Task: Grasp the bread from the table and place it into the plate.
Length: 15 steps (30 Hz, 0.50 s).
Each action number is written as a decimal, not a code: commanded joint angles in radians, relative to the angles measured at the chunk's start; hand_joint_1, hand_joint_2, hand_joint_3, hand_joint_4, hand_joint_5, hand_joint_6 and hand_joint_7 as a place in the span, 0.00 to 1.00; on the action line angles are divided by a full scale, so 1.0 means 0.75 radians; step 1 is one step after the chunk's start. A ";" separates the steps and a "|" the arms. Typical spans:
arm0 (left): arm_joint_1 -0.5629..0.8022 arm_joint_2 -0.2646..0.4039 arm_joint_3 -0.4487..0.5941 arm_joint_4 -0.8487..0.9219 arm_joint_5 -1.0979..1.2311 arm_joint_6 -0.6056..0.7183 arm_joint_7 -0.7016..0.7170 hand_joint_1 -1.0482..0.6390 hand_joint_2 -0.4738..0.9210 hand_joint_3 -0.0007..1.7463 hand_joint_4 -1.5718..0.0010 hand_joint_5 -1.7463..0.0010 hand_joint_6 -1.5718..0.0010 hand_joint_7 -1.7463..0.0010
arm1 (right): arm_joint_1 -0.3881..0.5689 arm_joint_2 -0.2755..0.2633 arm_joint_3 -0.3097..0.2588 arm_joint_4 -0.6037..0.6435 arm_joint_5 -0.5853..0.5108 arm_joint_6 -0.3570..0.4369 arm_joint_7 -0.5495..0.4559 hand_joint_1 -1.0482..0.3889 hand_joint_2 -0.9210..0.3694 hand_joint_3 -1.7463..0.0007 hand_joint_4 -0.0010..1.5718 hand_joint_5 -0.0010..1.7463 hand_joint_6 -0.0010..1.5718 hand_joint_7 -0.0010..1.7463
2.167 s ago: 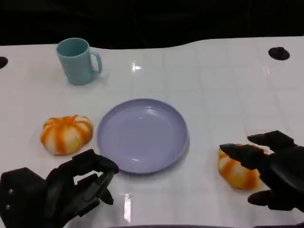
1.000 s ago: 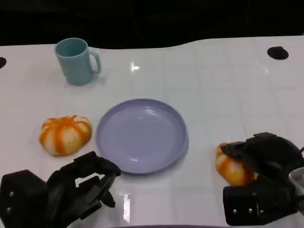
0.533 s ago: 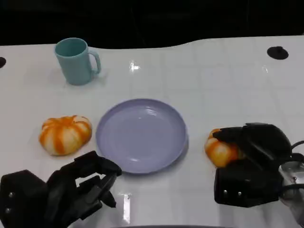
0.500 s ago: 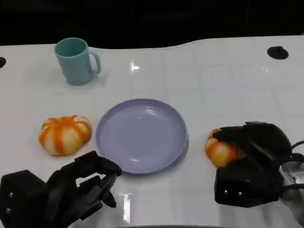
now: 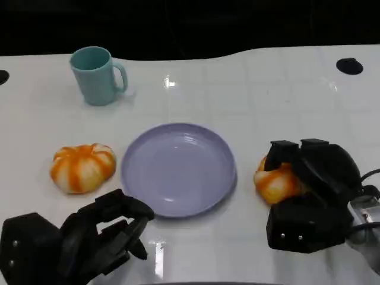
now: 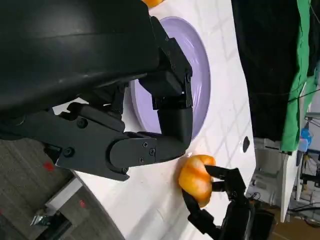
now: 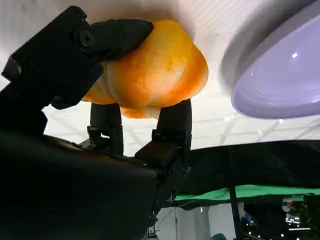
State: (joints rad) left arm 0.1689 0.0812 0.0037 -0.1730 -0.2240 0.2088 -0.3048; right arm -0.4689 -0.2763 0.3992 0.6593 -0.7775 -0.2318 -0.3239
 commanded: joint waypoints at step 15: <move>-0.010 0.014 0.009 -0.002 0.002 0.011 0.020 0.38 1.00 0.28 0.61 0.00 0.59 0.26 | -0.107 0.111 -0.093 -0.117 0.279 -0.218 0.043 0.70 0.46 0.22 0.61 1.00 0.45 1.00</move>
State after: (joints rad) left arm 0.1649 0.0814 0.0019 -0.1725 -0.2229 0.2108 -0.3012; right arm -0.5158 -0.1958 0.3442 0.5951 -0.5939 -0.3806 -0.3158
